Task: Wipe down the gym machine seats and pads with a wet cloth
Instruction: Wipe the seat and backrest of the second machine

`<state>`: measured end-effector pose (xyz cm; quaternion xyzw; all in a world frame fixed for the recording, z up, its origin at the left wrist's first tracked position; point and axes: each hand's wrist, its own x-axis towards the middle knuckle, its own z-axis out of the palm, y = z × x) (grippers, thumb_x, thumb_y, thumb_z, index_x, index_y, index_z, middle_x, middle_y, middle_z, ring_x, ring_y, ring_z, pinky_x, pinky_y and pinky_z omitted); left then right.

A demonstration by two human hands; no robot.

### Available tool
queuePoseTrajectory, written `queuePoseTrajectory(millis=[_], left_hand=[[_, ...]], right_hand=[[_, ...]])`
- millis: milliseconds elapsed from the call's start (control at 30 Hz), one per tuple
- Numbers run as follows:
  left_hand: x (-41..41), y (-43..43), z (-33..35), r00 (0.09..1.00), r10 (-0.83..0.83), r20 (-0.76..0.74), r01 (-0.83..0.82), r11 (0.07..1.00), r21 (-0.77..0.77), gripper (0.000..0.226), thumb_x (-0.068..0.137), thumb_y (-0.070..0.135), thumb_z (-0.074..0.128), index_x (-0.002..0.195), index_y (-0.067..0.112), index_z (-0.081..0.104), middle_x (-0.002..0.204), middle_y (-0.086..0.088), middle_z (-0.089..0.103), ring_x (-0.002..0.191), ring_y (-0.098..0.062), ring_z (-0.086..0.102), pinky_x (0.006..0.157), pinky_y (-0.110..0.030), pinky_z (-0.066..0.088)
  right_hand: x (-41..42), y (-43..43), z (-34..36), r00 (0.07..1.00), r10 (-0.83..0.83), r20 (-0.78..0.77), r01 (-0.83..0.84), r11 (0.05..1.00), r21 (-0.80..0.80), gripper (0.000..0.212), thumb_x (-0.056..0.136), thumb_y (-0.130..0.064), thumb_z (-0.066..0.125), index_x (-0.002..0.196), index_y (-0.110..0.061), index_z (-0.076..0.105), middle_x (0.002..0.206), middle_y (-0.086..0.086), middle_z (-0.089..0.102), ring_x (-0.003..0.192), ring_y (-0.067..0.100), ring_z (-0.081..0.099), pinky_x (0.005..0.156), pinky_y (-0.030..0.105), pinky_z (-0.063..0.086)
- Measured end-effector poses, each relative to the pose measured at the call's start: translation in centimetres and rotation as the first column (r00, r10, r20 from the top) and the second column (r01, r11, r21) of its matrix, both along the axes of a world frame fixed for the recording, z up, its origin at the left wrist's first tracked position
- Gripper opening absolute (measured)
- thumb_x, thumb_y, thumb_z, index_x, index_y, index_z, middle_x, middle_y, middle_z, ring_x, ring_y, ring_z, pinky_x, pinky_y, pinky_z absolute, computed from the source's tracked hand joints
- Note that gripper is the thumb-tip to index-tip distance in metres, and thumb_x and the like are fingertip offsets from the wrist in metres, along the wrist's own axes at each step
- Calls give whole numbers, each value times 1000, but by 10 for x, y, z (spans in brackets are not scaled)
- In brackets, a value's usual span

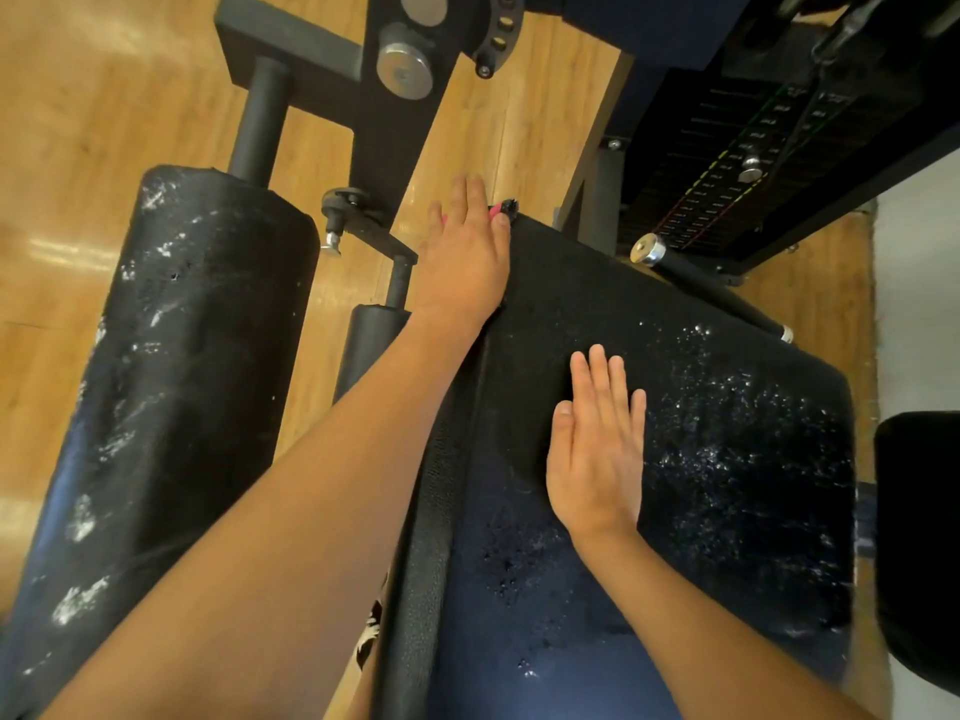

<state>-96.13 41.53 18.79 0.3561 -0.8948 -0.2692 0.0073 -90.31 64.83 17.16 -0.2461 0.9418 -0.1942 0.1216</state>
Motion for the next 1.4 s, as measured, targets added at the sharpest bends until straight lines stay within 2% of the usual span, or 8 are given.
queuePoseTrajectory(millis=[133,267,533,767,867,1000,1200,1400], left_hand=[[-7,-3,3,999,-39,29,41,996,-83,61,109,42,16,161,11,16,170,-11,11,154,-39,15,122,-56,22],[-12,8,14,990,-115,86,132,967,-217,57,110,41,19,162,17,20,171,-4,6,156,-37,5,121,-61,14],[-5,8,16,991,-115,64,123,983,-138,55,111,38,25,161,15,22,171,-6,5,157,-36,0,124,-57,10],[28,23,13,990,-143,5,143,981,-131,56,110,33,28,161,10,22,171,-10,7,156,-38,6,124,-52,15],[49,36,10,989,-145,15,146,978,-151,56,109,33,26,160,9,23,170,-12,8,156,-38,7,125,-54,18],[71,54,8,990,-141,20,142,981,-136,56,110,33,26,161,11,20,171,-11,5,156,-38,3,126,-53,13],[114,84,13,992,-115,51,120,988,-102,64,104,41,13,162,14,14,171,-7,0,157,-33,-2,124,-52,8],[151,108,17,991,-94,97,102,991,-84,62,105,39,17,162,15,13,171,-7,0,157,-32,-2,124,-51,8]], right_hand=[[0,1,-2,1000,8,-9,-8,1000,-11,54,110,-37,13,162,-23,15,172,-4,10,160,13,-3,131,45,2],[0,0,-2,1000,19,-16,-19,1000,-20,54,110,-35,15,162,-21,19,172,-4,12,160,14,0,130,46,3],[-1,-1,1,1000,26,-8,-26,1000,-7,56,109,-36,14,163,-21,18,171,-6,9,160,15,1,130,47,3],[-4,-1,0,999,34,3,-34,999,30,58,108,-35,14,164,-21,20,173,-4,10,160,16,0,130,47,2],[-3,-1,2,1000,30,-1,-30,999,30,59,108,-36,13,164,-21,19,173,-5,10,160,16,0,130,46,1],[-2,-1,3,1000,27,1,-27,999,27,59,108,-36,12,164,-22,18,173,-6,9,160,15,-1,130,45,0],[-1,-1,5,1000,15,1,-15,1000,-12,60,107,-36,12,164,-20,21,173,-4,12,160,15,1,130,45,0],[0,-1,6,1000,20,-10,-20,1000,-10,61,106,-37,11,164,-20,21,173,-3,12,160,16,1,130,46,1]])
